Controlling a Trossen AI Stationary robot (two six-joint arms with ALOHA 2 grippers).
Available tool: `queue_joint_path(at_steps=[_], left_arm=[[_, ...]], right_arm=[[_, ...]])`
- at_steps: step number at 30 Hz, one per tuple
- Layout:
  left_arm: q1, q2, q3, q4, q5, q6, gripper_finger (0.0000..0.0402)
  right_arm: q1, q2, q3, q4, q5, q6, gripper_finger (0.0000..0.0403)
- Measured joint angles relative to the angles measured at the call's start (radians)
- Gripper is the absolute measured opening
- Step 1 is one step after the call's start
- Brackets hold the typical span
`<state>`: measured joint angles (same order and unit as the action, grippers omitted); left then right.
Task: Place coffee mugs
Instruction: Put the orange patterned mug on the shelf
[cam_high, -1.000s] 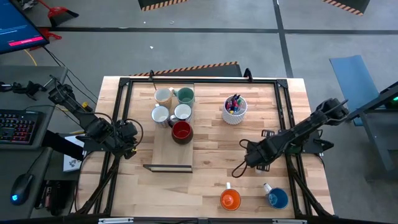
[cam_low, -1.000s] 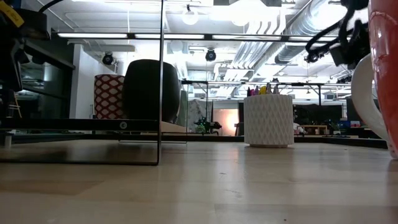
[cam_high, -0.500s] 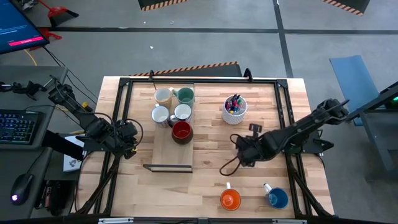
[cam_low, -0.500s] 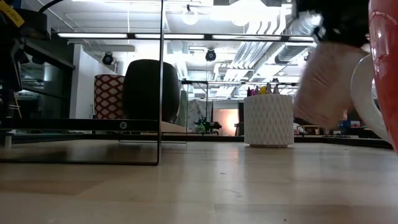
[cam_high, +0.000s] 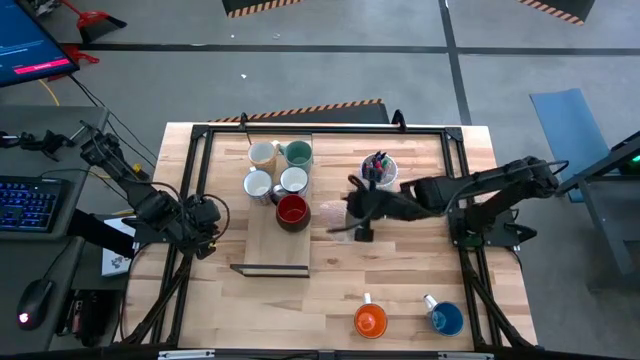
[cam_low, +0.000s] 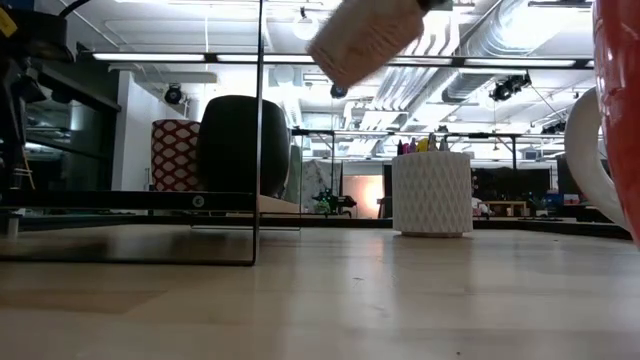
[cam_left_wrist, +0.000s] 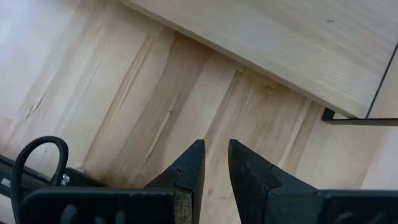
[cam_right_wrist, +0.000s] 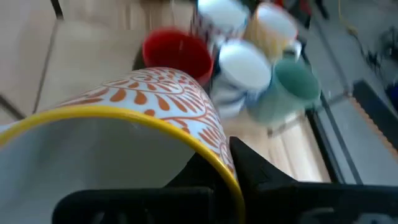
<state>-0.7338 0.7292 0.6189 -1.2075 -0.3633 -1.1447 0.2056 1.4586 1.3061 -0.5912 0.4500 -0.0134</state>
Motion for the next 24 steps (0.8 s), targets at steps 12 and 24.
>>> queue_joint_path(at_steps=[12,24], left_arm=[[-0.119,0.000,0.000,-0.019,-0.052,-0.109,0.0062],[-0.119,0.000,0.000,-0.018,-0.069,-0.128,0.0062]], right_arm=[[-0.081,0.126,0.232,0.032,-0.154,-0.221,0.0000],[-0.147,0.537,0.932,-0.476,-0.390,-0.286,0.0000]])
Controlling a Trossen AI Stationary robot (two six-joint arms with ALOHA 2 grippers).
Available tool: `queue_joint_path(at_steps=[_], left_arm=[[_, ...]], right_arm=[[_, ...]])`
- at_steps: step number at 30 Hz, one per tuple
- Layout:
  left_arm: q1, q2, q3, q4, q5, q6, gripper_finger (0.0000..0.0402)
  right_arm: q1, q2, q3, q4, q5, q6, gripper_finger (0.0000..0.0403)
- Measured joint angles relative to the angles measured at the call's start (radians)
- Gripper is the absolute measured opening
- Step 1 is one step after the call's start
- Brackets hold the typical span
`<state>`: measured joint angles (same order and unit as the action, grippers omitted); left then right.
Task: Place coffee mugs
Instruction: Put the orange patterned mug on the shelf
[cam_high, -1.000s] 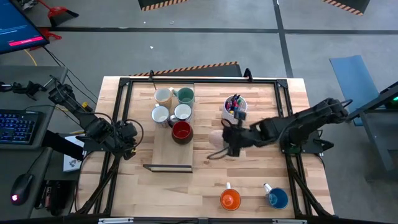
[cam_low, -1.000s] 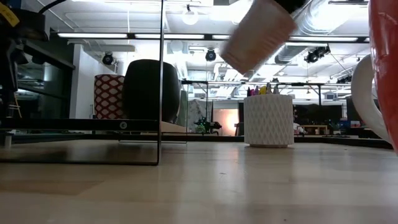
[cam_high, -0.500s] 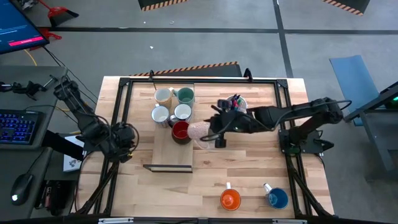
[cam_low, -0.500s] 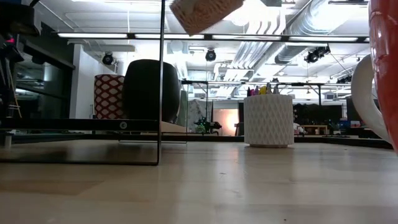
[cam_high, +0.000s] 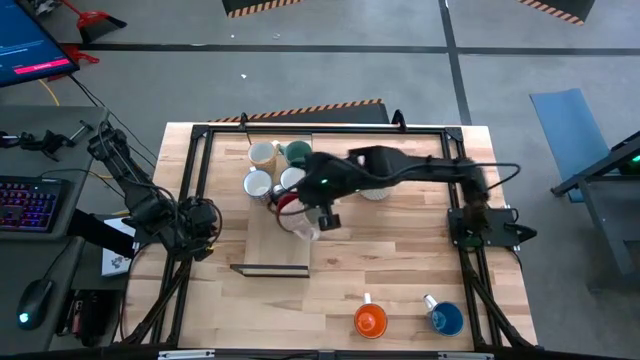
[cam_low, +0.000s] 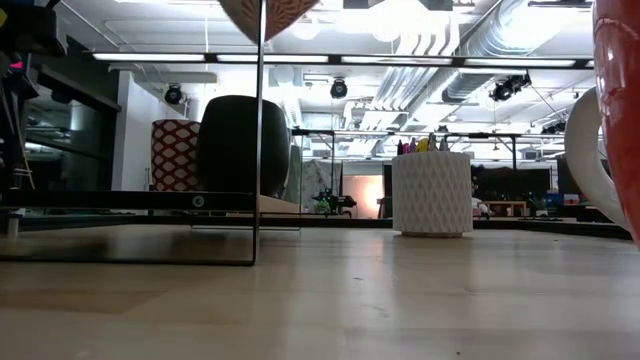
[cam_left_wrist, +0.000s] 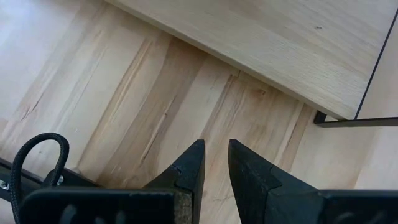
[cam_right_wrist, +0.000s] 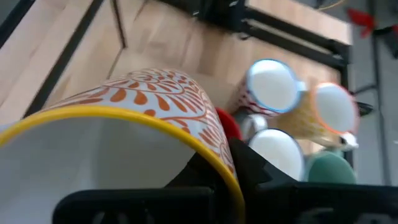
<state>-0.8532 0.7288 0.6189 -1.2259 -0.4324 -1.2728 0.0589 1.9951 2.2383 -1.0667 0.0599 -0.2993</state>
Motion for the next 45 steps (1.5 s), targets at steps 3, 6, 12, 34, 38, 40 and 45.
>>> queue_joint_path(at_steps=[3,6,12,34,38,40,45], left_arm=[[0.000,0.000,0.000,0.000,0.000,0.000,0.0062],[0.000,0.000,0.000,0.000,0.000,0.000,0.0062],[0.000,0.002,0.000,0.001,0.001,0.002,0.0062],[0.000,0.004,0.000,0.002,0.003,0.011,0.0062],[0.000,0.010,0.000,0.003,0.003,0.012,0.0062],[0.001,0.012,0.000,0.007,0.003,0.012,0.0062],[0.000,0.022,0.000,0.013,0.002,0.012,0.0062]], right_arm=[[0.002,0.097,0.122,-0.087,-0.025,-0.022,0.0000],[-0.004,0.100,0.044,-0.033,-0.060,-0.032,0.0000],[-0.008,0.101,-0.025,0.026,-0.088,0.029,0.0000],[0.061,0.162,-0.029,0.042,-0.073,0.117,0.0000],[0.068,0.185,-0.028,0.035,-0.037,0.112,0.0000],[0.066,0.193,-0.029,0.033,-0.035,0.107,0.0000],[0.057,0.215,-0.029,0.044,-0.032,0.081,0.0000]])
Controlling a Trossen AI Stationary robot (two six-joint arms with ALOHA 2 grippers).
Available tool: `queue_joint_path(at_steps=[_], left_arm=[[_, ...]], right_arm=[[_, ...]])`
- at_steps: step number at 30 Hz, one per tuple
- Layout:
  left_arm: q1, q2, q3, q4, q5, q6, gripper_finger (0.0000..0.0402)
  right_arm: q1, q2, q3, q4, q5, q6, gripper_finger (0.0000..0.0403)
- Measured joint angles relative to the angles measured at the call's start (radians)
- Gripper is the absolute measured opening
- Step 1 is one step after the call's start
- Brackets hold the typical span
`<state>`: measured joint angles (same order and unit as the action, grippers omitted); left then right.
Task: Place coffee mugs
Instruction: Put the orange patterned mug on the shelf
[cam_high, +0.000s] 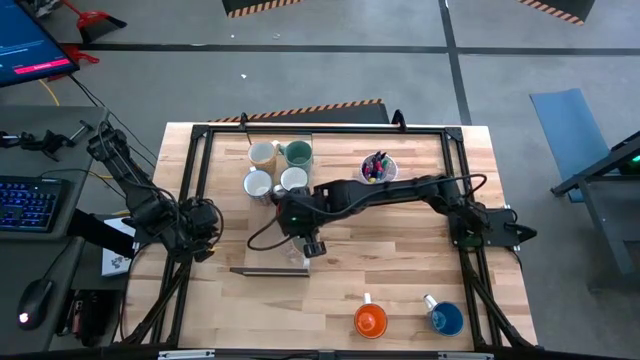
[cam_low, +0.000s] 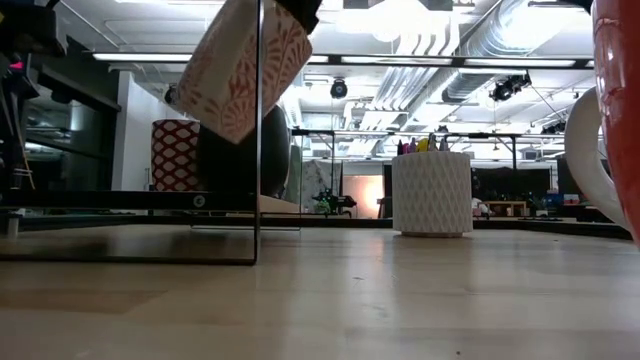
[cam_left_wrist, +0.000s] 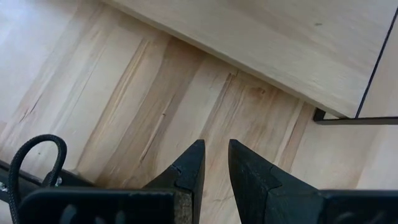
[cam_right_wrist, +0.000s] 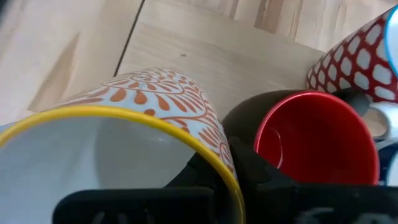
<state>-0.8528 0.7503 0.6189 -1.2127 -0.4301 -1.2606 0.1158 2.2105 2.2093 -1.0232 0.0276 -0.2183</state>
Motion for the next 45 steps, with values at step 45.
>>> queue_joint_path(at_steps=[45], left_arm=[[0.000,0.015,0.000,0.007,-0.004,0.015,0.0062]], right_arm=[[-0.010,0.072,0.001,-0.043,-0.036,0.061,0.0000]])
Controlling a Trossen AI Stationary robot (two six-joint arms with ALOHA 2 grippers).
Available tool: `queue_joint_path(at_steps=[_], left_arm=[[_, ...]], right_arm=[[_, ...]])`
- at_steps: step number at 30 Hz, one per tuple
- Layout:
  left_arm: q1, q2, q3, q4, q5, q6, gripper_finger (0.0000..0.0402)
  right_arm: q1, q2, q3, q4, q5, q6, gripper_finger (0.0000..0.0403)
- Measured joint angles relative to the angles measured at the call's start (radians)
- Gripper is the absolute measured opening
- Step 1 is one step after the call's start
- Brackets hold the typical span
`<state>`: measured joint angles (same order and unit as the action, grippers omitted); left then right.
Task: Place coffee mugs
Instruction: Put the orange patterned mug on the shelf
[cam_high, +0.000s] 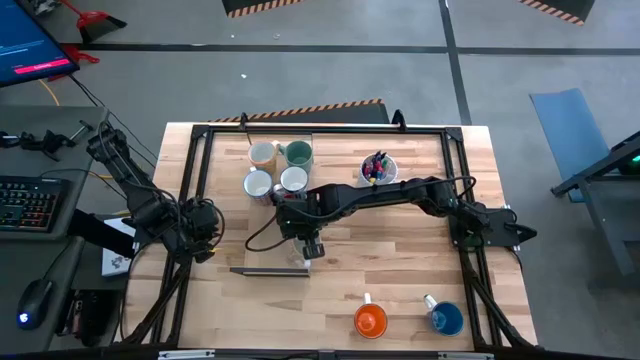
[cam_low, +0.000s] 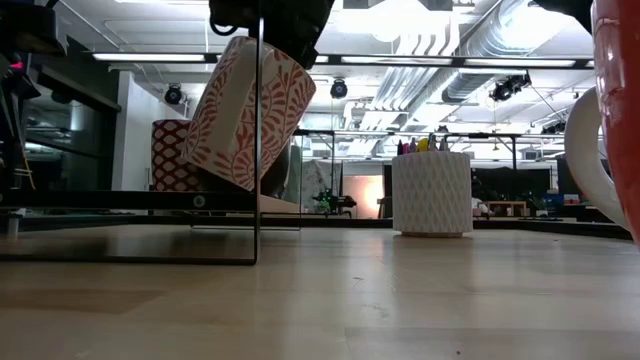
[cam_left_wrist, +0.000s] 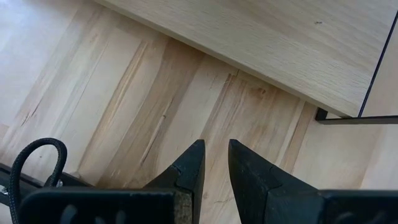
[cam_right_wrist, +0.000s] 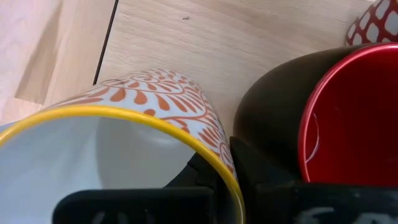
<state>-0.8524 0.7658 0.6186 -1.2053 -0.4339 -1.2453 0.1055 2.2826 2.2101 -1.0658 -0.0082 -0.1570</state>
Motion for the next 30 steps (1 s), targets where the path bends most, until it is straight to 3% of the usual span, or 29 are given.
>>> queue_joint_path(at_steps=[30], left_arm=[[0.000,0.000,0.000,0.000,0.000,0.000,0.0062]], right_arm=[[0.002,-0.001,0.000,-0.034,-0.027,0.075,0.0000]])
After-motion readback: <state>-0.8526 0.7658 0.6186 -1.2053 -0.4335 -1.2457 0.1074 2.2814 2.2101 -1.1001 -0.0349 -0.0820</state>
